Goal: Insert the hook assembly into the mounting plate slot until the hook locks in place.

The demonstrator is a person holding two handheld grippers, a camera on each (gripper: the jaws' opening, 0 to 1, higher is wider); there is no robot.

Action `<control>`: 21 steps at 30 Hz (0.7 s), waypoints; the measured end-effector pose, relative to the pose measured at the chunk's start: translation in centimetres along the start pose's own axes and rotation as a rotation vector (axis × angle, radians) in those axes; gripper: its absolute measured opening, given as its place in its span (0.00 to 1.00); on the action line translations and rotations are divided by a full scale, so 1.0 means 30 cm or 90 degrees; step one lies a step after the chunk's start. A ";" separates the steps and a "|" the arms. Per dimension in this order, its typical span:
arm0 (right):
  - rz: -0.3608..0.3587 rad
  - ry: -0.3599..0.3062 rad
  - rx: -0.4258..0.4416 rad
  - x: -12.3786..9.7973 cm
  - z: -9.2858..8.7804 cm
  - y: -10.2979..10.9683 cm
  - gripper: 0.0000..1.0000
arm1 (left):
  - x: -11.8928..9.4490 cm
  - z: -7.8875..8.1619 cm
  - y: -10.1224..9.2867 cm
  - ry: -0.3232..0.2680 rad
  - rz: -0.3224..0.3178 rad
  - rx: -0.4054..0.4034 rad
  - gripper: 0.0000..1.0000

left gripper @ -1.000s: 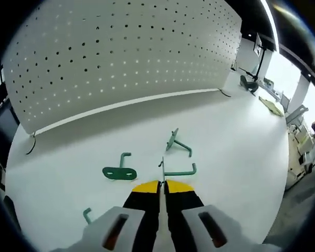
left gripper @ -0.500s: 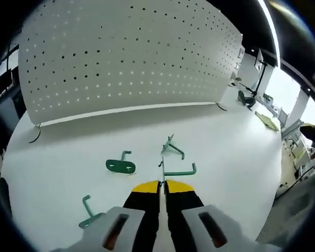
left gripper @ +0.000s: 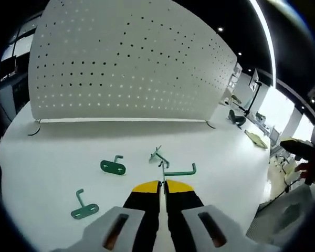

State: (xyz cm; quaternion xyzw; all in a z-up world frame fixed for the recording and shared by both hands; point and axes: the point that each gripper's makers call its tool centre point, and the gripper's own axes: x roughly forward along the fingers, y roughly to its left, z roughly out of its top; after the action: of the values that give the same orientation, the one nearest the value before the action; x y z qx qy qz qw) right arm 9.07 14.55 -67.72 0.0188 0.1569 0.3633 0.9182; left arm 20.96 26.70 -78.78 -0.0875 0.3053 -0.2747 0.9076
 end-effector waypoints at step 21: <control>0.037 -0.006 -0.020 0.043 0.038 0.067 0.64 | -0.094 0.043 -0.126 -0.061 -0.055 0.024 0.03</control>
State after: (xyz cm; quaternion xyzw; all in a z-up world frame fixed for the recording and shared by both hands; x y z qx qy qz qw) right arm 8.97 16.97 -66.70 0.0104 0.1463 0.3918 0.9083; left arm 18.18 25.10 -75.08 -0.0970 0.2520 -0.3145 0.9100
